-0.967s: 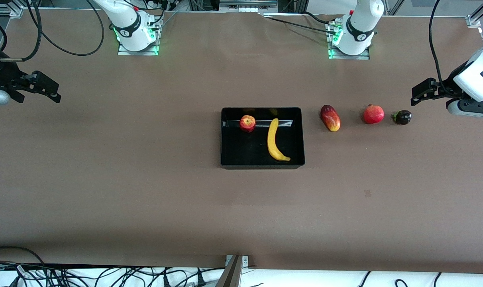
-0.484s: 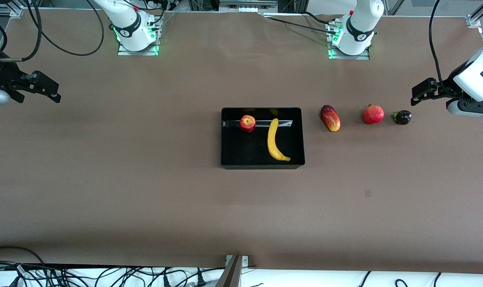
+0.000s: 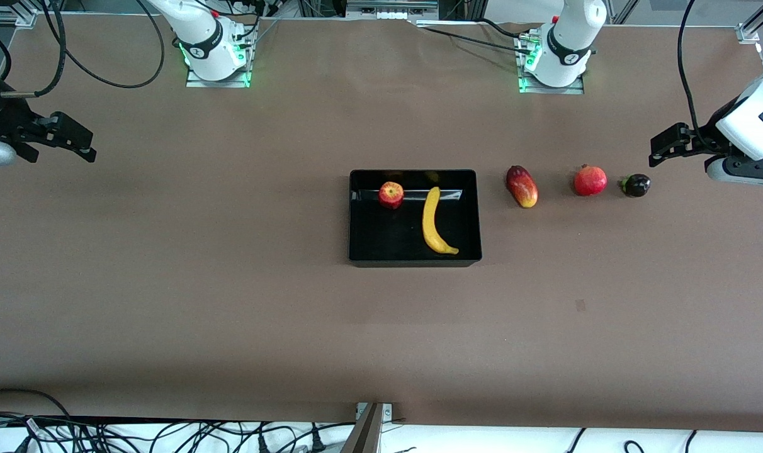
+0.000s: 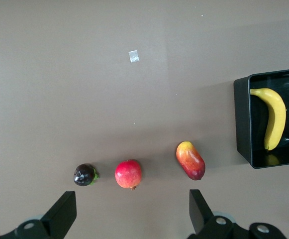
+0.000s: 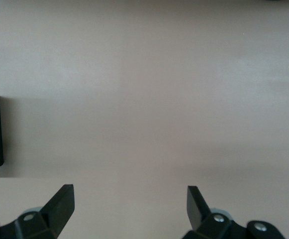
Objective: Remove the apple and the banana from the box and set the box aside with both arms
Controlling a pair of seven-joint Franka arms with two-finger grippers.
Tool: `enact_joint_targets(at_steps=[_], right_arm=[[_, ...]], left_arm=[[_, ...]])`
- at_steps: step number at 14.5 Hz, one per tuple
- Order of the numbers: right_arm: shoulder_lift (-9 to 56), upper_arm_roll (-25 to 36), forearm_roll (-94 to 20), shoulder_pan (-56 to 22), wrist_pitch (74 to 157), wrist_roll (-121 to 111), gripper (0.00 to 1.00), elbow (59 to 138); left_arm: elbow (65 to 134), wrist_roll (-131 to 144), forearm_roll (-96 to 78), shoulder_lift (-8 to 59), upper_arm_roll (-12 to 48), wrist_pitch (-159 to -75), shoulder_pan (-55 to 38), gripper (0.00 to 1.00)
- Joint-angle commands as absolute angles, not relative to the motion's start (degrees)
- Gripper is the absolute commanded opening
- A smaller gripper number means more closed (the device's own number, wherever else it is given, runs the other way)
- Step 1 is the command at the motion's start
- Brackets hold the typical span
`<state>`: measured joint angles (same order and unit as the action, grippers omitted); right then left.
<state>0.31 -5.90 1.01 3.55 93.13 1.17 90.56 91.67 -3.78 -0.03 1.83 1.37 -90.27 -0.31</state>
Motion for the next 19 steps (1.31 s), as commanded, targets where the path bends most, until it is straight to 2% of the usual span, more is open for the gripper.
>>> enact_joint_targets(at_steps=[1, 8, 13, 19], right_arm=[[0.79, -5.98, 1.05, 3.78, 92.2, 0.26, 1.0, 89.21], [0.79, -5.98, 1.05, 3.78, 92.2, 0.26, 1.0, 89.21], [0.79, -5.98, 1.05, 3.78, 92.2, 0.26, 1.0, 89.21], [0.79, -5.98, 1.05, 3.78, 92.2, 0.26, 1.0, 89.21]], left_arm=[[93.51, -4.39, 1.14, 0.44, 1.41, -90.79, -0.7, 1.0], [93.87, -4.13, 1.14, 0.61, 1.41, -91.05, -1.32, 1.0], [95.27, 6.36, 0.79, 1.49, 1.41, -95.26, -4.47, 1.0], [95.36, 36.77, 0.88, 10.61, 1.49, -102.38, -17.2, 1.0]])
